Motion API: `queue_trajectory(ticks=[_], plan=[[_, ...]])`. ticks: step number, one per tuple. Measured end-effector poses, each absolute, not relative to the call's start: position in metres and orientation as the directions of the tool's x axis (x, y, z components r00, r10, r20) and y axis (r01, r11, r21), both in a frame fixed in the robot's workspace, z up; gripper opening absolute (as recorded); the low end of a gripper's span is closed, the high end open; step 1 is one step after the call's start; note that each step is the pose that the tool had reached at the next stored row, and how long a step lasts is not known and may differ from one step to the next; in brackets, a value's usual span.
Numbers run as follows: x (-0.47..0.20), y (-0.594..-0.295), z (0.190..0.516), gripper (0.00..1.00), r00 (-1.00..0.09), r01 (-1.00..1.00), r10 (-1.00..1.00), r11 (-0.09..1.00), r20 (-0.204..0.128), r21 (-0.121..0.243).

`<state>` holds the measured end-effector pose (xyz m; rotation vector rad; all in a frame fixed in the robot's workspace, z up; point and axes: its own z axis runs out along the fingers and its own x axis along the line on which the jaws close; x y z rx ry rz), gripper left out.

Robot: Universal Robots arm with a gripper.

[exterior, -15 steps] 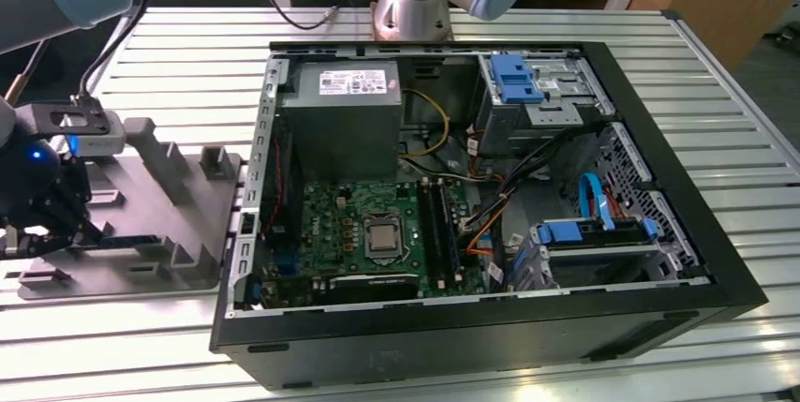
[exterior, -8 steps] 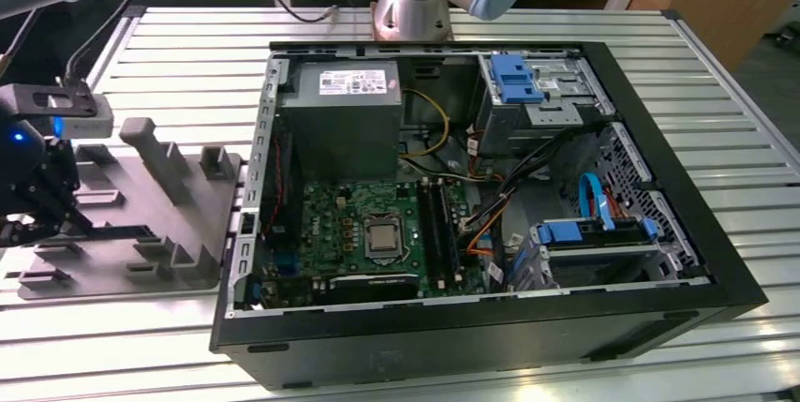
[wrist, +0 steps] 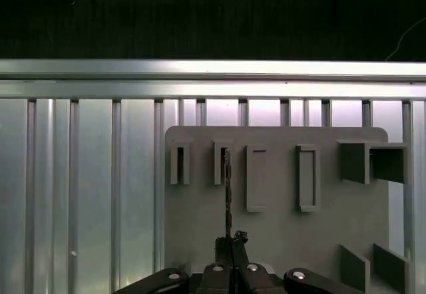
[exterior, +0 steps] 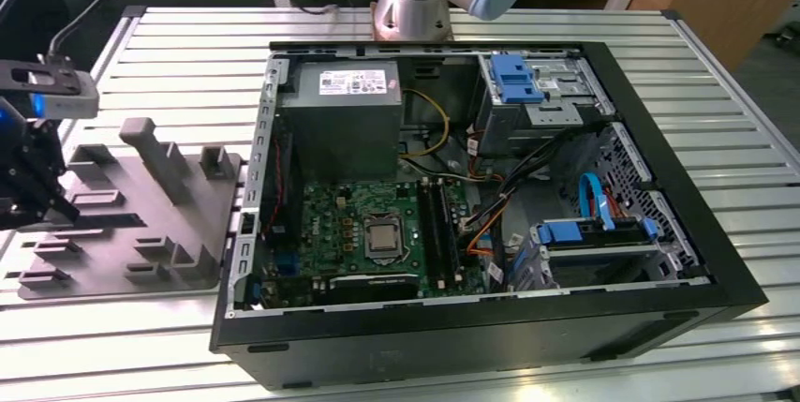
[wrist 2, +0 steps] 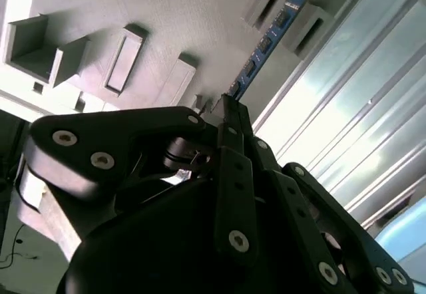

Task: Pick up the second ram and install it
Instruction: 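Pick up the second ram and move it above second insertion slot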

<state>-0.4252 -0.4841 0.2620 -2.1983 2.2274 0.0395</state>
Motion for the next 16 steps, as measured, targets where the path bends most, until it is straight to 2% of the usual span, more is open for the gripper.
queue_trajectory(ticks=[16], plan=[[-0.425, -0.484, 0.326, 0.11, -0.013, -1.0, -1.0, 0.012, -0.026, 0.01]])
